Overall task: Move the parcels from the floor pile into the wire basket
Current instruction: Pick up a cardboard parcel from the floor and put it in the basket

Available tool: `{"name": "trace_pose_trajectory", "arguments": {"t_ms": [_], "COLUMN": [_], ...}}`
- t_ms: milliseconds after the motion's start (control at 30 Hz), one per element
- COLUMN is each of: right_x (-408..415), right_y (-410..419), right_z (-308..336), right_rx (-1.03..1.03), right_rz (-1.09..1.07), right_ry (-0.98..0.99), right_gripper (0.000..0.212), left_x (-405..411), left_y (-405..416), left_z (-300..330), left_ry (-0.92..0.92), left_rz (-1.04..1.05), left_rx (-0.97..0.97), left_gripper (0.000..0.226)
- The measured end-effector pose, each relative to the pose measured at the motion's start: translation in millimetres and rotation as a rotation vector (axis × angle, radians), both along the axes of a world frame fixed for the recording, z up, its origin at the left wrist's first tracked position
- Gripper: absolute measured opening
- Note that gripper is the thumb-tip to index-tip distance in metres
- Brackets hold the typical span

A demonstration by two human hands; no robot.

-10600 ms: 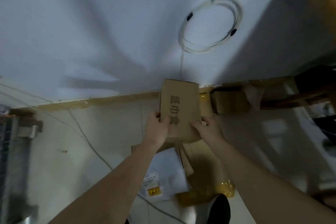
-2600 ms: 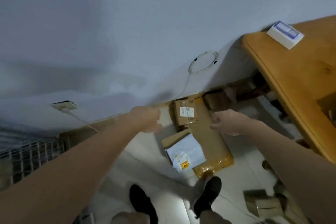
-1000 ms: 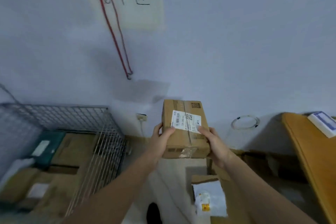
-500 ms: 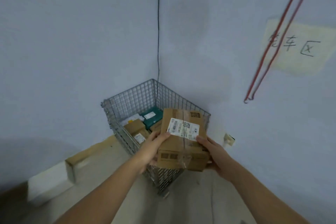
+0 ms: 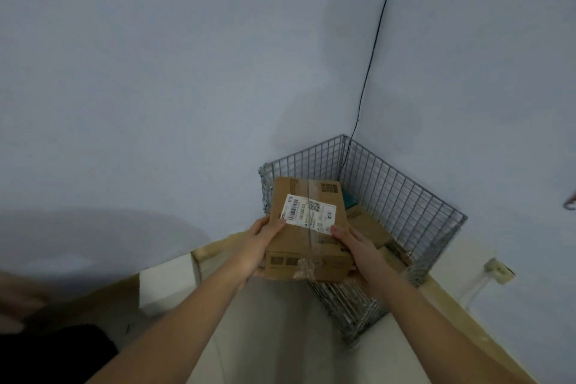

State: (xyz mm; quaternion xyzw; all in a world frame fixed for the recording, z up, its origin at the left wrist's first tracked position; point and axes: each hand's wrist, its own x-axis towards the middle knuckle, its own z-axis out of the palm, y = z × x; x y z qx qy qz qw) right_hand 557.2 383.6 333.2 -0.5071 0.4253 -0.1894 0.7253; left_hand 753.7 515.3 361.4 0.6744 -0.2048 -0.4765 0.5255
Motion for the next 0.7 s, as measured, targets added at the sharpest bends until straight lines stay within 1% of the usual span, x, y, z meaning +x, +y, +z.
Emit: {"name": "trace_pose_trajectory", "arguments": {"t_ms": [67, 100, 133, 400, 433, 533, 567, 667, 700], "right_x": [19, 30, 40, 150, 166, 211, 224, 257, 265], "right_y": [-1, -5, -11, -100, -111, -144, -154, -187, -197], "right_z": [-1, 1, 2, 11, 12, 14, 14, 13, 13], "right_rx": [-0.011, -0.011, -0.015, -0.084, -0.096, -0.113, -0.114, -0.116, -0.124], "right_rz": [0.002, -0.005, 0.000, 0.167, 0.189, 0.242, 0.255, 0.269, 0.273], "right_ry": [-0.008, -0.003, 0.003, 0.051, 0.057, 0.061, 0.060, 0.074, 0.079], "right_gripper": [0.052, 0.047, 0.047, 0.076, 0.074, 0.057, 0.055, 0.066, 0.066], "left_x": [20, 32, 43, 142, 155, 193, 205, 235, 244], "left_y": [-3, -7, -13, -80, -89, -115, -125, -154, -165], "left_z": [-3, -5, -6, -17, -17, -12, -11, -13, -13], "left_ry": [0.022, 0.030, 0.038, 0.032, 0.028, 0.008, 0.005, 0.009, 0.013], "left_rz": [0.006, 0.006, 0.011, 0.137, 0.157, 0.201, 0.216, 0.237, 0.239], "left_rx": [0.001, 0.001, -0.001, -0.034, -0.031, 0.027, 0.048, 0.082, 0.084], "left_gripper": [0.057, 0.057, 0.058, 0.053, 0.054, 0.061, 0.063, 0.061, 0.058]}}
